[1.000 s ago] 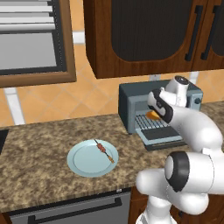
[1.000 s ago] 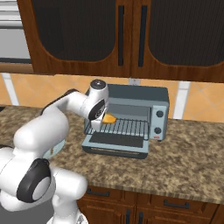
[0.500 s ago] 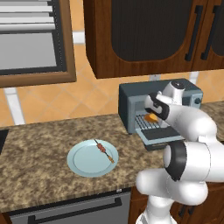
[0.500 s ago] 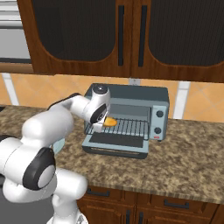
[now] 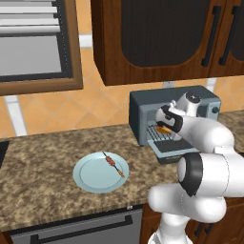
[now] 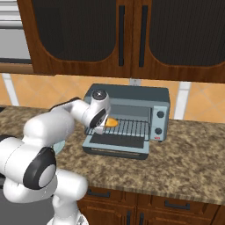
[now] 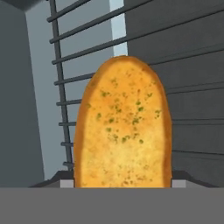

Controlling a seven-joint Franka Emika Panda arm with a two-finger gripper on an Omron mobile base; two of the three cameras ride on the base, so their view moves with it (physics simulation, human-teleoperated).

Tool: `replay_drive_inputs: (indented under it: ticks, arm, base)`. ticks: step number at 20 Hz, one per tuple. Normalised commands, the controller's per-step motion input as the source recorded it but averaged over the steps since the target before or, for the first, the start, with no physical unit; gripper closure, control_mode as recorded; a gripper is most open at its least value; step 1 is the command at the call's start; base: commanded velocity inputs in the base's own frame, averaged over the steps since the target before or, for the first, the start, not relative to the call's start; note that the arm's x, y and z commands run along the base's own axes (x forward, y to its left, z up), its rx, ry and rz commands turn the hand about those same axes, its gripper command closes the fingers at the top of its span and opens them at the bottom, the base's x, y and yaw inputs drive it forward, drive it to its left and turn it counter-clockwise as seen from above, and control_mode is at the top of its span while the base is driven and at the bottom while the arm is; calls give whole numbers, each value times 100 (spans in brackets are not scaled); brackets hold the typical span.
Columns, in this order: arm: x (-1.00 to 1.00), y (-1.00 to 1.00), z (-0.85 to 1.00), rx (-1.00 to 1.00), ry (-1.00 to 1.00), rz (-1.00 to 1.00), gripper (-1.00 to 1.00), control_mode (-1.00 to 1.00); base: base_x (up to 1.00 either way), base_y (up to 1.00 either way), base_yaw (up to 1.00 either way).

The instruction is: Pick up the kebab skewer and baguette bread, and place them inside the toaster oven. Close the toaster oven door and start by setting the timer.

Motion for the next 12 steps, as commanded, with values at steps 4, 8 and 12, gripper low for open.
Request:
replay_drive_inputs:
  ticks: [4, 8, 12]
  arm:
    - [26, 0, 0, 0, 0, 0, -100, -100]
    - [5, 0, 0, 0, 0, 0, -100, -100]
    - [0, 0, 0, 0, 0, 0, -100, -100]
  base:
    - [0, 0, 0]
    - [0, 0, 0]
    - [0, 0, 0]
